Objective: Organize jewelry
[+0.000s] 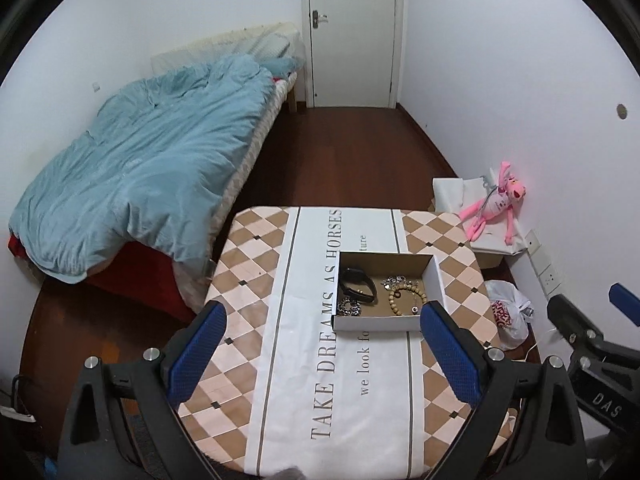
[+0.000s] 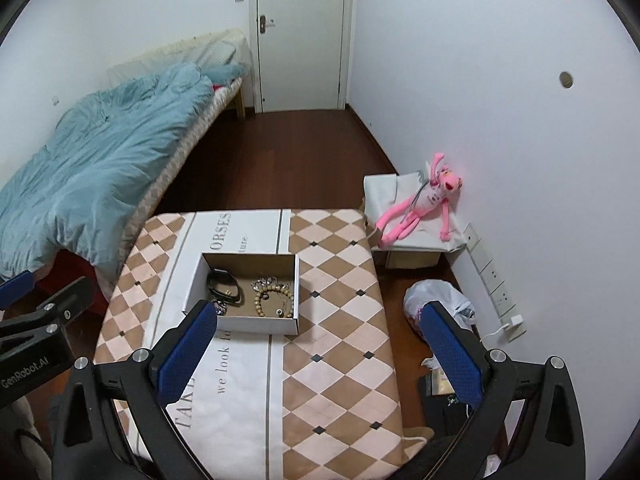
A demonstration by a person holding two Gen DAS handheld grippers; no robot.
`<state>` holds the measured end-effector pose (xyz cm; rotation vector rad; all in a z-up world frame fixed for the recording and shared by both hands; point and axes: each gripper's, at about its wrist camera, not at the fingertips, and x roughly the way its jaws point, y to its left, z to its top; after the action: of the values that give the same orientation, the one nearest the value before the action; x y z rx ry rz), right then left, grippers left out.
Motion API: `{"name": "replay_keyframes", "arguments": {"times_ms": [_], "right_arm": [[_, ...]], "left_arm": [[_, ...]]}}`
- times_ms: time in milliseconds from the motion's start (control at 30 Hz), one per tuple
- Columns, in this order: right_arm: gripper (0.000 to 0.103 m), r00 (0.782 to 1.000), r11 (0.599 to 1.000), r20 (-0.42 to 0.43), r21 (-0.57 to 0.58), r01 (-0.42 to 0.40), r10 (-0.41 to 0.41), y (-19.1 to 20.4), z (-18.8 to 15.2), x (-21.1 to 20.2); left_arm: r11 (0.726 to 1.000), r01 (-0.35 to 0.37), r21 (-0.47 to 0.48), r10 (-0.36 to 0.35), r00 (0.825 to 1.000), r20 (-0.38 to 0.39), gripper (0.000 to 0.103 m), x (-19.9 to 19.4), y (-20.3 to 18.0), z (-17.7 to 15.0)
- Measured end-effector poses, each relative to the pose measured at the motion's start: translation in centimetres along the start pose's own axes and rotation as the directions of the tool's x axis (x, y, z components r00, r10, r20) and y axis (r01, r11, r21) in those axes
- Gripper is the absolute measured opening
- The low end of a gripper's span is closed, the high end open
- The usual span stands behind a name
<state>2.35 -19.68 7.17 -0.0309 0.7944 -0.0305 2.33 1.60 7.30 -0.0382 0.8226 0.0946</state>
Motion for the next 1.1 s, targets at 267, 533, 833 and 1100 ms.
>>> {"name": "replay_keyframes", "arguments": {"times_ms": [267, 533, 833, 1100], "right_arm": [[0.103, 1.0, 1.0, 0.026, -0.009, -0.006, 0.006, -0.2, -0.7, -3.9], [0.103, 1.0, 1.0, 0.028, -0.003, -0.008, 0.008, -0.6, -1.1, -5.9], [0.103, 1.0, 1.0, 0.013, 0.005, 0.007, -0.007, -1.0, 0.3, -4.8], [0.103, 0.999, 1.0, -0.027, -0.003, 0.024, -0.024, -0.2, 1.8, -0.5]], "left_arm": [[1.0, 0.012, 0.006, -0.012, 1.0, 0.015, 0.099, -3.4, 0.1, -0.8], [1.0, 0.016, 0.001, -0.016, 1.0, 0.001, 0.099, -4.5, -0.1, -1.4], [1.0, 0.024, 0.003, -0.024, 1.0, -0.018, 0.099, -3.1, -0.5, -0.1], [1.0, 0.001, 0.003, -0.001, 0.997, -0.082, 0.099, 0.8, -0.3, 1.1]]}}
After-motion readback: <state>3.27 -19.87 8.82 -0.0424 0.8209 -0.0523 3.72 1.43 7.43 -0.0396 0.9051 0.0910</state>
